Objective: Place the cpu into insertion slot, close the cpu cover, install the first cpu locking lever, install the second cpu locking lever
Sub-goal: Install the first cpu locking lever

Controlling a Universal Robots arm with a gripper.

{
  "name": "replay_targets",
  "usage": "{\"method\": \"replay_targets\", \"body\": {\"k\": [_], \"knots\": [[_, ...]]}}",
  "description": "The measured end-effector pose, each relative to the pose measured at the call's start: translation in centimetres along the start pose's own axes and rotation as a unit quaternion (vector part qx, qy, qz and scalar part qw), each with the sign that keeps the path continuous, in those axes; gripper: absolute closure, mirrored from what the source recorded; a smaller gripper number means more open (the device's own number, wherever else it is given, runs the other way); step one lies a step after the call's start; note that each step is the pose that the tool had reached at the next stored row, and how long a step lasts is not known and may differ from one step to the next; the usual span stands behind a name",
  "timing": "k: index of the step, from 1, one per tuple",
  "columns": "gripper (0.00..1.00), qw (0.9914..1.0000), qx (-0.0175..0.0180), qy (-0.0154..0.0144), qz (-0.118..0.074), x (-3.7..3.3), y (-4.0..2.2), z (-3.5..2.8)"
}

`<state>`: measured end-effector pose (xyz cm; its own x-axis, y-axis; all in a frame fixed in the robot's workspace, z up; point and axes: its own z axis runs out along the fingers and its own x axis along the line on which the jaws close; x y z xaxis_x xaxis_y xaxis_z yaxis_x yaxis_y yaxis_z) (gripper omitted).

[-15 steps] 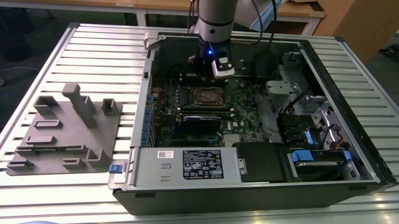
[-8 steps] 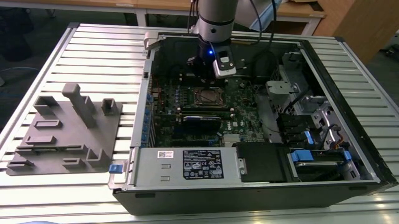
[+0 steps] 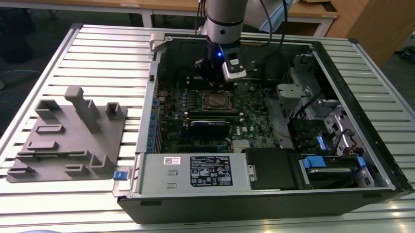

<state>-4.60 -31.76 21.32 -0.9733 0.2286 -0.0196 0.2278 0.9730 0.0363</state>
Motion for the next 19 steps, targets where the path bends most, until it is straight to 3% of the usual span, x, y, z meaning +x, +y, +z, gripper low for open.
{"method": "replay_targets", "body": {"k": [5, 11, 16, 19], "knots": [[0.89, 0.99953, -0.0006, 0.0010, -0.031, 0.00, 0.00, 0.01], [0.89, 0.99952, -0.0005, 0.0011, -0.031, 0.00, -0.01, -0.04], [0.89, 0.99952, -0.0006, 0.0011, -0.031, -0.02, 0.02, -0.70], [0.89, 0.99952, -0.0008, 0.0010, -0.031, -0.02, 0.02, -0.74]]}}
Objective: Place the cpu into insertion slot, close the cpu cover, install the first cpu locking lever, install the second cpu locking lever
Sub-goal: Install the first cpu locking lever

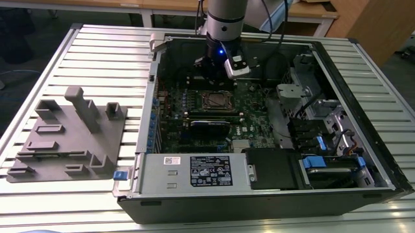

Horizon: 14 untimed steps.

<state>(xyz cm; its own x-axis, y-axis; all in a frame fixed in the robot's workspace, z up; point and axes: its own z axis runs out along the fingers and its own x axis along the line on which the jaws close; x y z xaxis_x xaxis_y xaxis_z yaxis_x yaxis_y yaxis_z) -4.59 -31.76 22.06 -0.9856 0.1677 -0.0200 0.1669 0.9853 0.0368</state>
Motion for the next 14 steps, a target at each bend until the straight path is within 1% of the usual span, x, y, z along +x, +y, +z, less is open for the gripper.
{"method": "replay_targets", "body": {"k": [5, 12, 14], "knots": [[0.89, 1.00000, 0.0003, 0.0002, -0.003, -0.06, -0.39, -0.03], [0.89, 0.99997, 0.0013, 0.0001, -0.007, -0.20, -1.21, -0.05], [0.89, 0.99994, 0.0012, 0.0002, -0.011, -0.23, -1.29, -0.04]]}}
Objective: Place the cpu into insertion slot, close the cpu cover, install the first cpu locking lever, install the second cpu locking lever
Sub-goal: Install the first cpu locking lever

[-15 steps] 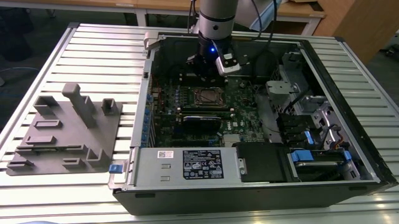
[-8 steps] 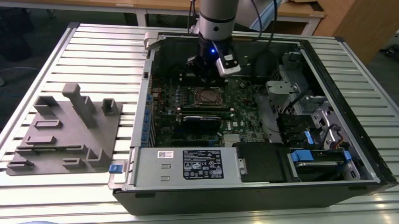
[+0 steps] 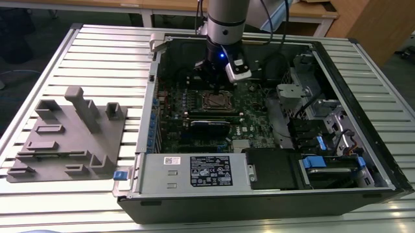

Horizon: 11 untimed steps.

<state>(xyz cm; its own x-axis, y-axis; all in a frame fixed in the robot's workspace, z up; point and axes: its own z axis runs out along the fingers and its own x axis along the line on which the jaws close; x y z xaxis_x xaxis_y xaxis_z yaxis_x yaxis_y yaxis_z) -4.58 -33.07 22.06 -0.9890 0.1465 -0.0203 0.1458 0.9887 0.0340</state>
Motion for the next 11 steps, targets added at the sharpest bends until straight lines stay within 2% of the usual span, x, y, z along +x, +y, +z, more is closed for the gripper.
{"method": "replay_targets", "body": {"k": [6, 11], "knots": [[0.89, 0.99997, -0.0001, 0.0003, -0.008, -0.53, 0.05, 0.07], [0.89, 0.99997, 0.0001, 0.0004, -0.008, -0.55, 0.06, 0.02]]}}
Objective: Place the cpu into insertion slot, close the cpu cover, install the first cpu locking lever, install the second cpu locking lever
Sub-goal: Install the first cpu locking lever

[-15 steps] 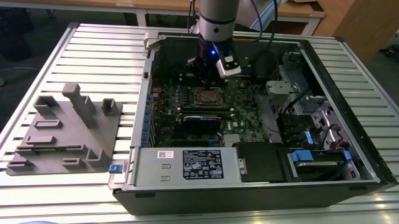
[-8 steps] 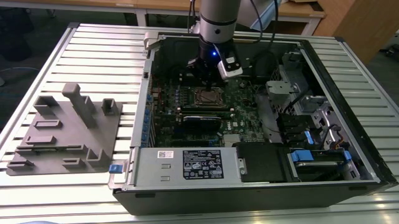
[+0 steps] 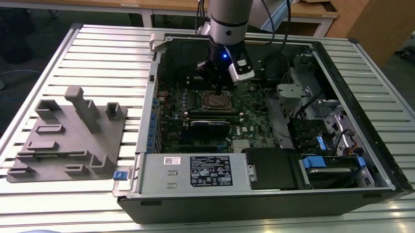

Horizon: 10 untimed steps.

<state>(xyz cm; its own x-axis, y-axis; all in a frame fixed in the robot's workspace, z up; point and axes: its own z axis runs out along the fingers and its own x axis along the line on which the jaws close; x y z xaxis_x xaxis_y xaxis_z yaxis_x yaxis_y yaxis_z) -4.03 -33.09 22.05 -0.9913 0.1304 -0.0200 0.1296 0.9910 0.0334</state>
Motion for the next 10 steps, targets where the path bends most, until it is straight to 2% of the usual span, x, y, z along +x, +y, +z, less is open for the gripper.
{"method": "replay_targets", "body": {"k": [10], "knots": [[0.89, 1.00000, -0.0002, -0.0001, 0.000, 0.00, 0.01, -0.18]]}}
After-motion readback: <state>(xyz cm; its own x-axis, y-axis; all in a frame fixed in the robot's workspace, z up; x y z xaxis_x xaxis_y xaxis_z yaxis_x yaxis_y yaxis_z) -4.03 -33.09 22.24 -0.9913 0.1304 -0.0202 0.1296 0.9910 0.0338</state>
